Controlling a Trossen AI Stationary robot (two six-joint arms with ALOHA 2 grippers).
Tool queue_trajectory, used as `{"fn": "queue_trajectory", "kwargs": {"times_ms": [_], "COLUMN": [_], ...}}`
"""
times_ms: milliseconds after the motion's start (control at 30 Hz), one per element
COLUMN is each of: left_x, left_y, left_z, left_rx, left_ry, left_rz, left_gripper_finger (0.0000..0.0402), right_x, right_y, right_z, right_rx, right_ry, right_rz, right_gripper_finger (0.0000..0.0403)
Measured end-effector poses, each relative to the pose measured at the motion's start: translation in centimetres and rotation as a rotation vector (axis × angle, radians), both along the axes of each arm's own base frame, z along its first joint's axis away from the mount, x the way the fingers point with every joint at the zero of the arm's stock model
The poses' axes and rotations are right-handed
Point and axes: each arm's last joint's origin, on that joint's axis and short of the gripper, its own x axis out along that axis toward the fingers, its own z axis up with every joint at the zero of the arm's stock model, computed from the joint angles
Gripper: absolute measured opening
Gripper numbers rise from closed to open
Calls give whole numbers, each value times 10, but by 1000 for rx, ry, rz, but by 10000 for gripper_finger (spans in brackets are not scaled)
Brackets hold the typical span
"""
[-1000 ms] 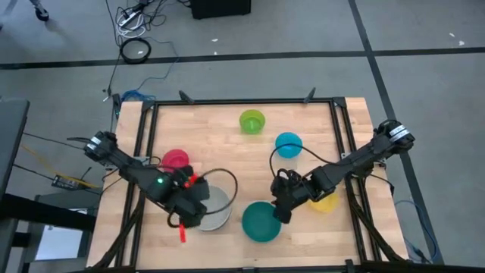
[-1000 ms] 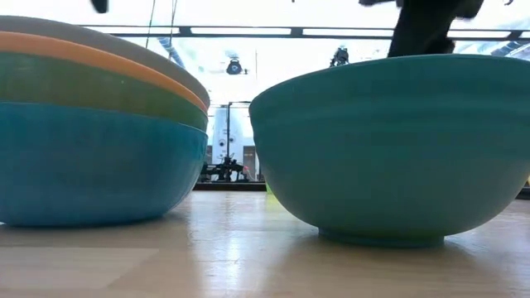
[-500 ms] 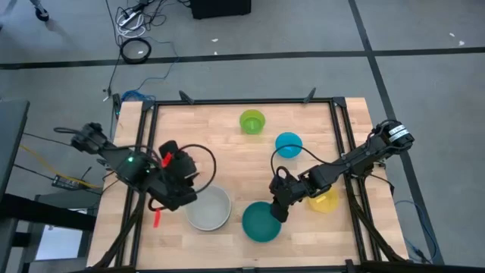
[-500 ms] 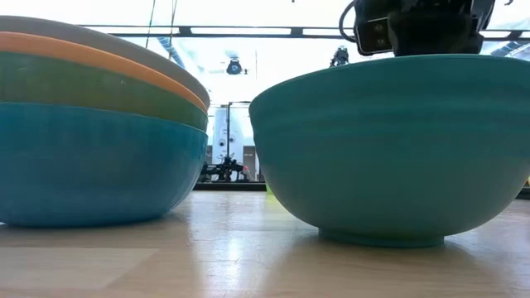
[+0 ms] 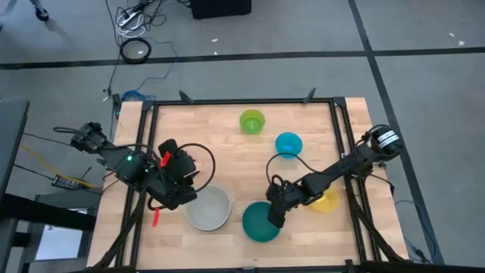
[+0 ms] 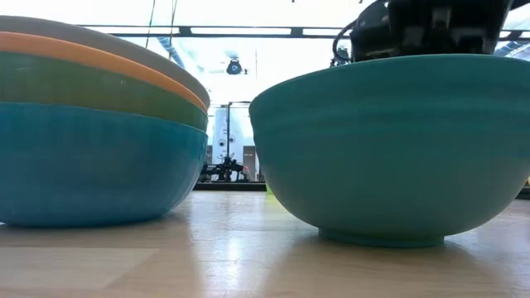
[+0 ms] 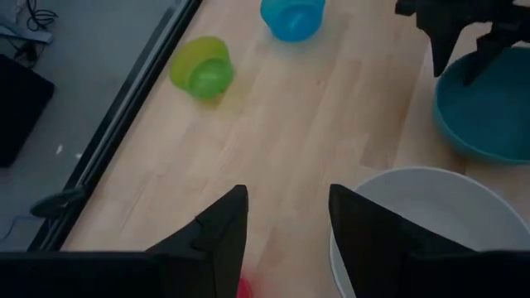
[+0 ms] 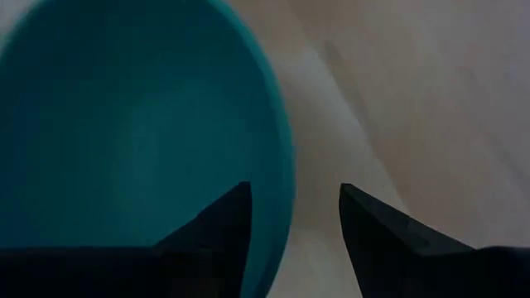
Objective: Nest bowls inside each other
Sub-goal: Stack the green bowl on top of the gray bowl
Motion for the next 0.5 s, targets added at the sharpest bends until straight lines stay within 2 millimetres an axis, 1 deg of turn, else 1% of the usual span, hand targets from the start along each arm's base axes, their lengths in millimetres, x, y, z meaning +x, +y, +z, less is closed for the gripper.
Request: {"fn": "queue_trajectory", "kwargs": {"times_ms": [100, 167, 200, 333, 367, 433, 500], "left_x": [0, 0, 0, -2, -4, -9, -10], "left_y": [0, 0, 0, 1, 2, 5, 6], "left_z": [0, 0, 0, -1, -2, -3, -5], "left_rx": [1, 1, 2, 11, 13, 28, 22], "left_ry": [1, 1, 4, 23, 37, 81, 84], "left_rz": [0, 0, 0, 6, 16, 45, 64], "left_gripper_finger": [179, 179, 179, 179, 179, 179, 179], "right_x": [2, 3, 3, 1, 0, -1, -4], "right_y": [0, -1, -2, -6, -7, -10, -13], "right_z": [-8, -8, -6, 8, 12, 23, 36], "right_rx": [-25, -40, -41, -56, -62, -51, -54], "right_ry": [9, 8, -3, -44, -56, -91, -133], "right_rz": [1, 7, 15, 51, 60, 53, 62], "right_gripper_finger": [158, 135, 117, 22, 12, 10, 5]}}
